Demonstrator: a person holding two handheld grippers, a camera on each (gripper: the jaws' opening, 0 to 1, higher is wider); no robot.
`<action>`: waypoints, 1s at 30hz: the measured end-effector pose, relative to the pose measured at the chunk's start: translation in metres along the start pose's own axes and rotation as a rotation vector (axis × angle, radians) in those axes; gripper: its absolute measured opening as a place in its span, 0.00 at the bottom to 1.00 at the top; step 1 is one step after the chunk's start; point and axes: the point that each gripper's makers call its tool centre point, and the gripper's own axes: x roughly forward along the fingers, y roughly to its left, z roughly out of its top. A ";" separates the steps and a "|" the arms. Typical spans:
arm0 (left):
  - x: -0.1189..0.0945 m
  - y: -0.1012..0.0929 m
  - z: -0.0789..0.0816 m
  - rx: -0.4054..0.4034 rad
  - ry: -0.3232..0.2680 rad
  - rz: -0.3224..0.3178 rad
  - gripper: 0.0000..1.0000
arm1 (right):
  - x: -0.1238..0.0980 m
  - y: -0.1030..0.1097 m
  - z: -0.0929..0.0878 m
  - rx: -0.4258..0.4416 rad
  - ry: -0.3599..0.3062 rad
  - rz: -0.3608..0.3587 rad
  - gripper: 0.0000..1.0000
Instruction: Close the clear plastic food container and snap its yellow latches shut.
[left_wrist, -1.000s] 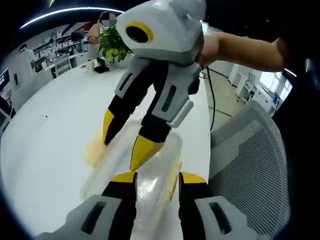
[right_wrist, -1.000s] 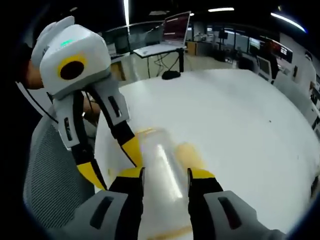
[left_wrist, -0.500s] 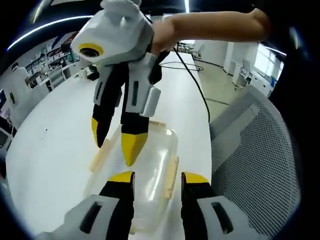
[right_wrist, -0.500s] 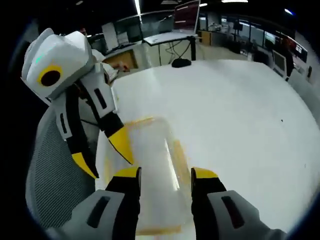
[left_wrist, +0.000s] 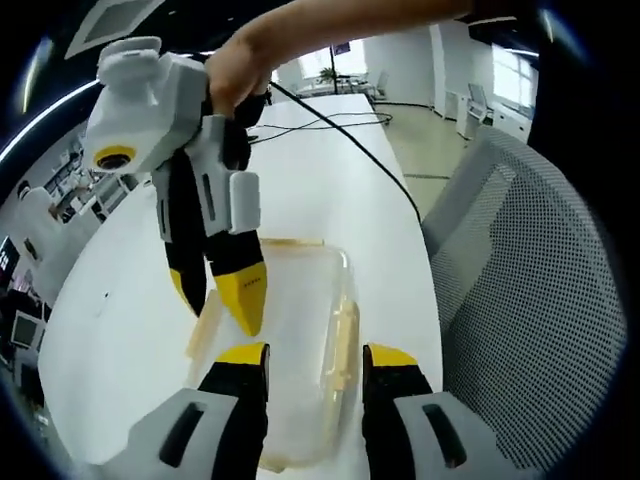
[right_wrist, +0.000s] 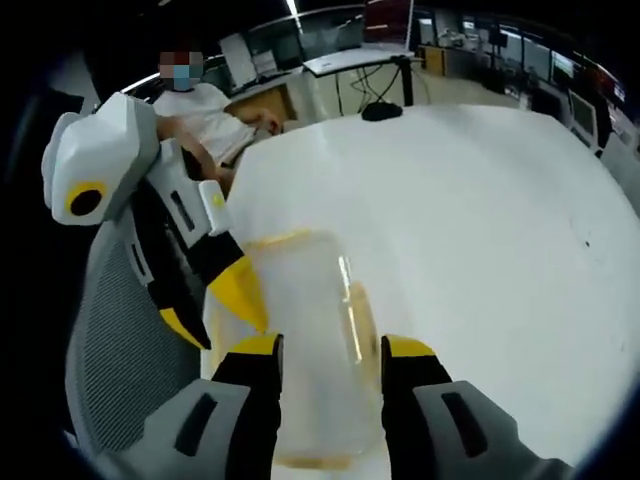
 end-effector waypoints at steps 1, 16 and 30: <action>0.000 0.000 0.000 0.014 -0.001 0.005 0.30 | 0.000 0.000 0.000 0.000 0.002 0.003 0.35; 0.005 0.002 0.000 0.143 0.013 0.054 0.31 | 0.004 0.003 0.000 -0.005 0.081 0.063 0.35; 0.006 0.005 0.001 0.183 0.013 0.066 0.26 | 0.011 0.008 -0.003 -0.063 0.229 0.128 0.29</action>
